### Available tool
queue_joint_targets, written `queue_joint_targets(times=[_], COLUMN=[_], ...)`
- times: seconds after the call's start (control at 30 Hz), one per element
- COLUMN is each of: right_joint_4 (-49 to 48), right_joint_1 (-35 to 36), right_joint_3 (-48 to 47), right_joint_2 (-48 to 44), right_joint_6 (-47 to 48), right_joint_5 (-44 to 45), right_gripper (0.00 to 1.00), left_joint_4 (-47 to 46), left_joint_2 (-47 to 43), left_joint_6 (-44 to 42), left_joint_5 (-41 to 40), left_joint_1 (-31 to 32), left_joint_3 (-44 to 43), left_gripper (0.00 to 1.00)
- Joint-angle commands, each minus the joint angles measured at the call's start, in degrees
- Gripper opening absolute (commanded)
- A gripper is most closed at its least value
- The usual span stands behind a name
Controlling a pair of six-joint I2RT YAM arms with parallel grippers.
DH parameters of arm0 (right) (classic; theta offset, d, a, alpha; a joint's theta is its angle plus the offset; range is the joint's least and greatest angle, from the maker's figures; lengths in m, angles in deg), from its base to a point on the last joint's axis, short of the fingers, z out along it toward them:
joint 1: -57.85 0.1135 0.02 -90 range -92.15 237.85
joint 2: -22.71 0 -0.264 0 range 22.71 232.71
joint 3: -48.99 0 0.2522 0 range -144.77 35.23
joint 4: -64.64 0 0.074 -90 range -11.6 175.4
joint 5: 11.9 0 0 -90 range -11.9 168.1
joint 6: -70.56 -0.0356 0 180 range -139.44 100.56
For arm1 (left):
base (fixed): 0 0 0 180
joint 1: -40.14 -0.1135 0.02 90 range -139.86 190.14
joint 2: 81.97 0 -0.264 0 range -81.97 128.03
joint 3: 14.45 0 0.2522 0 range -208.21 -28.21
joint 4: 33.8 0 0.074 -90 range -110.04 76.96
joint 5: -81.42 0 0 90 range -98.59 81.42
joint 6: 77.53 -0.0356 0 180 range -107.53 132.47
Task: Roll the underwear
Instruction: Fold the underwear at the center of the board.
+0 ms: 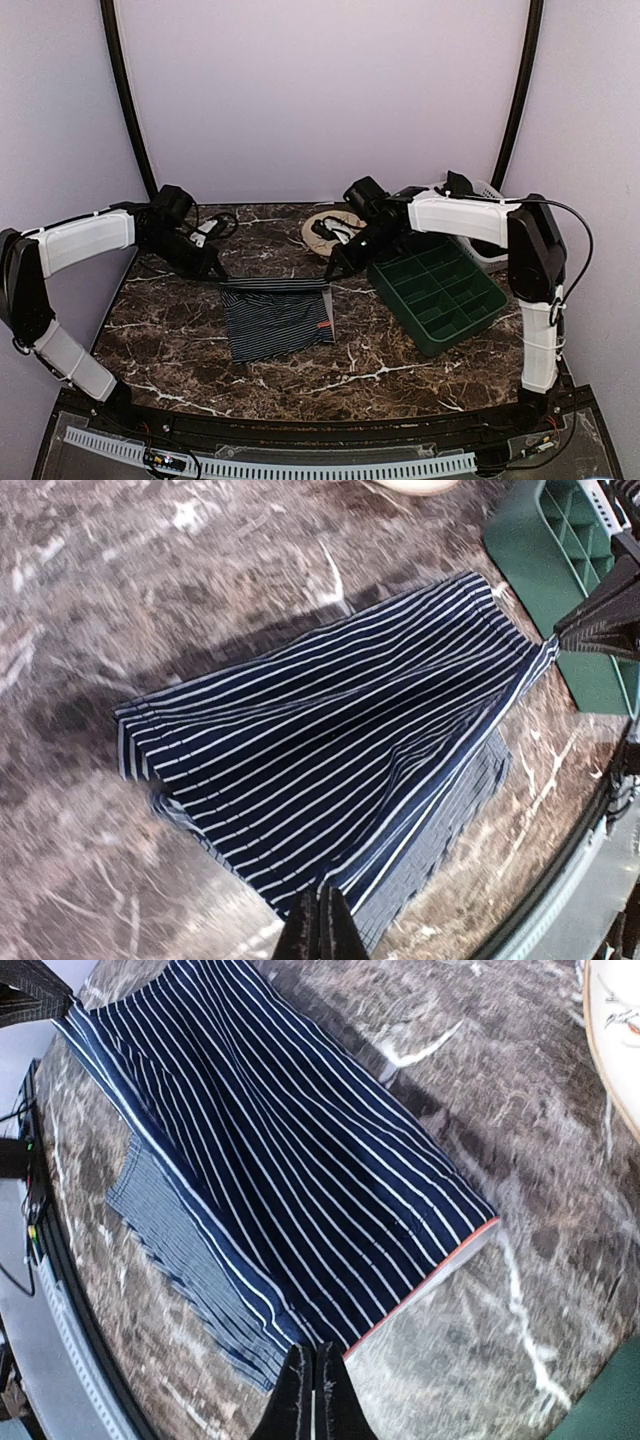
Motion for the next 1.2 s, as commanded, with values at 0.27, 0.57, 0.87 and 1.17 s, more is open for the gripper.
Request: queue_joint_targets(times=[0.27, 0.57, 0.87, 1.17], right_joint_4=[-7.86, -9.12, -4.21, 0.68], right_joint_1=[2.91, 3.92, 4.65, 3.69], right_joint_3=[15.31, 15.49, 14.73, 13.87], right_joint_2=[-3.05, -1.06, -1.87, -6.40], right_joint_6=[-1.28, -1.46, 2.77, 3.45], right_joint_5=[-2.54, -2.32, -2.80, -5.04], right_gripper=[0.00, 0.00, 0.09, 0.37], left_joint_4=[-2.23, -6.44, -5.79, 4.45], left_joint_2=[-5.98, -2.13, -2.14, -4.76], left_joint_6=[9.60, 10.32, 9.96, 7.07], left_joint_5=[2.40, 2.91, 6.83, 9.74], left_joint_1=[4.15, 5.33, 6.57, 8.12], left_joint_3=[15.66, 18.71, 18.61, 14.36], left_gripper=[0.00, 0.00, 0.08, 0.30])
